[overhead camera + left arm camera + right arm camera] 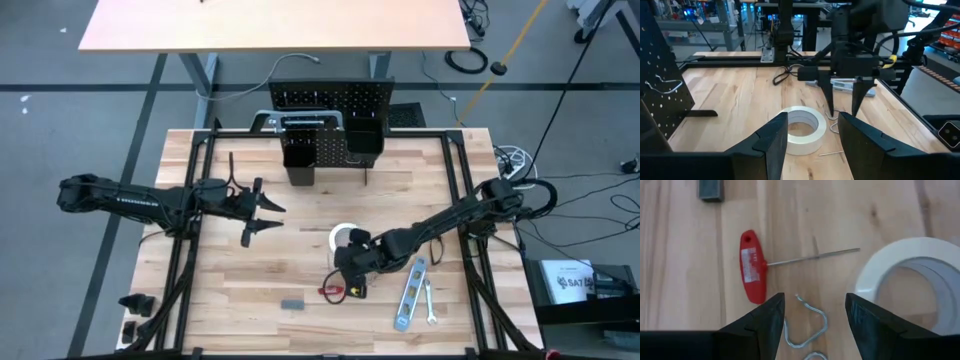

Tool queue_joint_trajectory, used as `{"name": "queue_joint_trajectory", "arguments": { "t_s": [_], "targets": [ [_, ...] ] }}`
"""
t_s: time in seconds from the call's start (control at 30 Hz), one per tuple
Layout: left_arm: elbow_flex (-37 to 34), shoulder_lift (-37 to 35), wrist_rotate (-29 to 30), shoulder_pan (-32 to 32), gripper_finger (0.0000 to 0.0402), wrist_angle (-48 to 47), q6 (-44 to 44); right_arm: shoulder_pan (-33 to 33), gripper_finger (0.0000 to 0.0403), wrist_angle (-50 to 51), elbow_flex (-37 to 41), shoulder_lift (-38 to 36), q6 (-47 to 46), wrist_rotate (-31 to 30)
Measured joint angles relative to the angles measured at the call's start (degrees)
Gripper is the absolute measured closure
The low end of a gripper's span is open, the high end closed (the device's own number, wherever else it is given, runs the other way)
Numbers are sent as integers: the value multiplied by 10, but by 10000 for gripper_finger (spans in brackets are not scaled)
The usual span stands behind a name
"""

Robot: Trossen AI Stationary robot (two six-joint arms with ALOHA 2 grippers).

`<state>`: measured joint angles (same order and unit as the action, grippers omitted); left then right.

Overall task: Hang tools onto peg board
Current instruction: Put the left silver peg board hook into the right black tool bin

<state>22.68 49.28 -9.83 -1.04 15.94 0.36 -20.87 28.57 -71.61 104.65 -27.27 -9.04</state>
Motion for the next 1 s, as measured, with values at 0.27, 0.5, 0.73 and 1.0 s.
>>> {"name": "queue_joint_trajectory", "arguments": {
  "t_s": [0.27,0.5,0.73,1.0],
  "targets": [
    [0,0,0,0,224,-1,-1,-12,200,-2,1,35,17,4],
    [0,0,0,0,224,0,-9,-15,202,-31,2,59,33,2],
    [0,0,0,0,224,-2,-11,-15,249,-47,1,60,41,4],
    [0,0,0,0,224,-2,-11,-17,282,-54,1,75,44,4]
  ]
}}
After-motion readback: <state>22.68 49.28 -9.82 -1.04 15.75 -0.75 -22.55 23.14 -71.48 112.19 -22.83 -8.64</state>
